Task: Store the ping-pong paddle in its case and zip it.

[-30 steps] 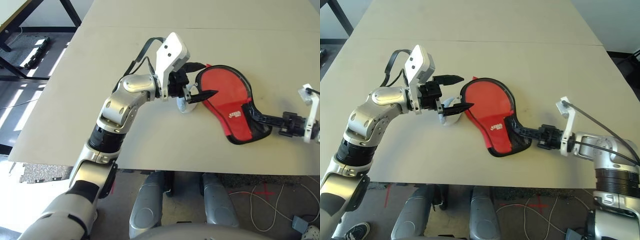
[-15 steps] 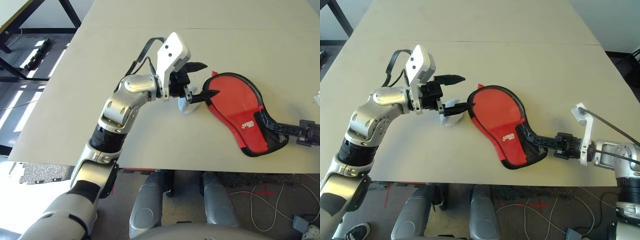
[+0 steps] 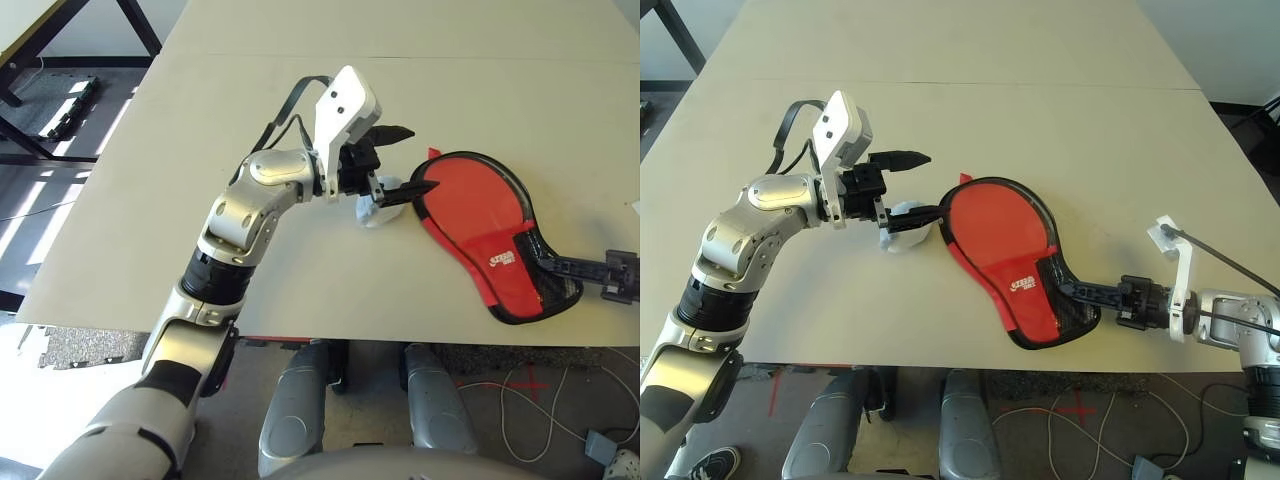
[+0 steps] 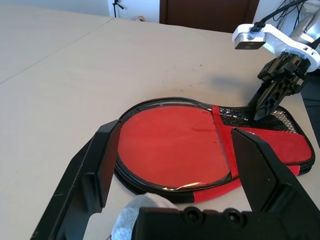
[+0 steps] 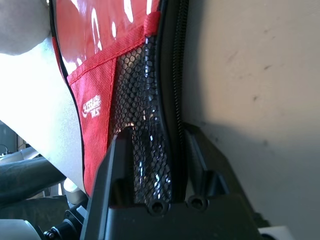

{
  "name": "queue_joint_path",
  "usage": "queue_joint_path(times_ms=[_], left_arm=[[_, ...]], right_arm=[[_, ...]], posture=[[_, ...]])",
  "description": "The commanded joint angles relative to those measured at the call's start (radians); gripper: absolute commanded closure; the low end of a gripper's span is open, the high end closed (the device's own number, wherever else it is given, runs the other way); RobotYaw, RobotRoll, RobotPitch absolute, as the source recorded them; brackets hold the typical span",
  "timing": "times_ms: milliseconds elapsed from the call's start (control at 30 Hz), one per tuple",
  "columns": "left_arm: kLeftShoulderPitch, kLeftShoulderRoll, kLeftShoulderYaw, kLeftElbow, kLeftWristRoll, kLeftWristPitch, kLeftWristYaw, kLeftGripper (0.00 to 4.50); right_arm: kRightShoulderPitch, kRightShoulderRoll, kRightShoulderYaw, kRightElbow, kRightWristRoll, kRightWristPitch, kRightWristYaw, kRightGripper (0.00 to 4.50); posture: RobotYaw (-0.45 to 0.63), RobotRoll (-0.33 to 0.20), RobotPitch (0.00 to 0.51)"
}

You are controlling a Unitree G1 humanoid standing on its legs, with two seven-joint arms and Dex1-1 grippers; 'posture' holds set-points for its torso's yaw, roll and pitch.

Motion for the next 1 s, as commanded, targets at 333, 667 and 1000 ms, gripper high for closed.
queue_joint_path(times_ms=[333,667,1000], left_arm=[[0.006,0.014,-0.013,-0.017,0.005,0.005,-0.012,0.00],[0.026,0.093,-0.008,-0.088,0.000,0.112,-0.003,0.00],[0.077,0.194,0.001,-0.202,0.007,0.252,0.055,0.00]], right_arm=[[-0.208,-0.071,-0.048,0.231,-0.076,-0.318,0.092,0.03],[-0.356,0.175,0.048,0.087,-0.195,-0.710,0.045,0.03],[-0.343,0.253,0.204,-0.064,-0.272,-0.757,0.059,0.03]], posture=[[-0.06,0.000,0.259],[-0.06,0.000,0.246],[-0.04,0.000,0.225]])
